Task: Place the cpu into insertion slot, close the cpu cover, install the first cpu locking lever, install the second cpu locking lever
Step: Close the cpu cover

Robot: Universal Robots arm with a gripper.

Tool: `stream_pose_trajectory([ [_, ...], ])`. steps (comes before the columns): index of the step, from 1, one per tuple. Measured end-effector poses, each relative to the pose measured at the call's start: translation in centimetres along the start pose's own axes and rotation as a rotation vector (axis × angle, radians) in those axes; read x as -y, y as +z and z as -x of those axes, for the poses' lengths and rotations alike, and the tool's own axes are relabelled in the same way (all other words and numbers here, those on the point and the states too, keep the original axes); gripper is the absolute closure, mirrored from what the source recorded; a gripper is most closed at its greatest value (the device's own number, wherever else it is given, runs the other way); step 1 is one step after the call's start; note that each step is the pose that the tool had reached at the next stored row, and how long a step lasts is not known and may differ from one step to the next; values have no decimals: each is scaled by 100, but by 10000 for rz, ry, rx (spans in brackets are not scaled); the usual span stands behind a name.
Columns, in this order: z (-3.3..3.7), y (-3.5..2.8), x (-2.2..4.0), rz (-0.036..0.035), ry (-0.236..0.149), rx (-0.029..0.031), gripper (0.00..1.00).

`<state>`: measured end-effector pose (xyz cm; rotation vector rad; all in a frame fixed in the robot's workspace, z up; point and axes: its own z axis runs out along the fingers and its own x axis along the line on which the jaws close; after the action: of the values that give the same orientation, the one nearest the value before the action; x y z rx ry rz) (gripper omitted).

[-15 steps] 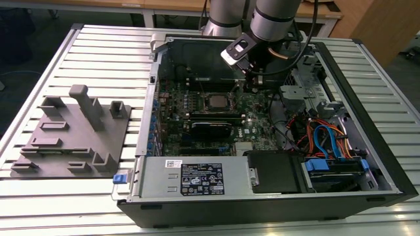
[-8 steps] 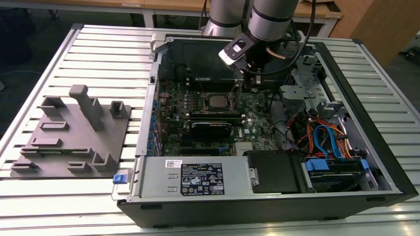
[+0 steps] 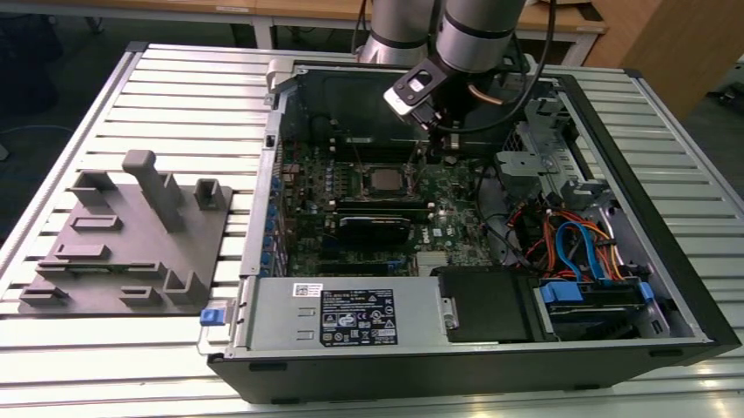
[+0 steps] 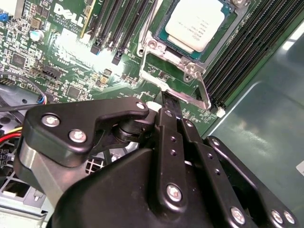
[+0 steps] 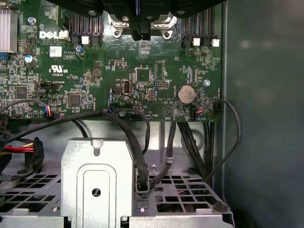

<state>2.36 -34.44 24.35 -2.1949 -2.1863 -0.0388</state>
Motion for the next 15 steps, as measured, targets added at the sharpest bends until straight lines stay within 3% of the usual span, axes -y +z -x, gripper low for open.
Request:
stream_pose_trajectory([
  [15, 0, 3, 54, 0, 0, 0, 89],
])
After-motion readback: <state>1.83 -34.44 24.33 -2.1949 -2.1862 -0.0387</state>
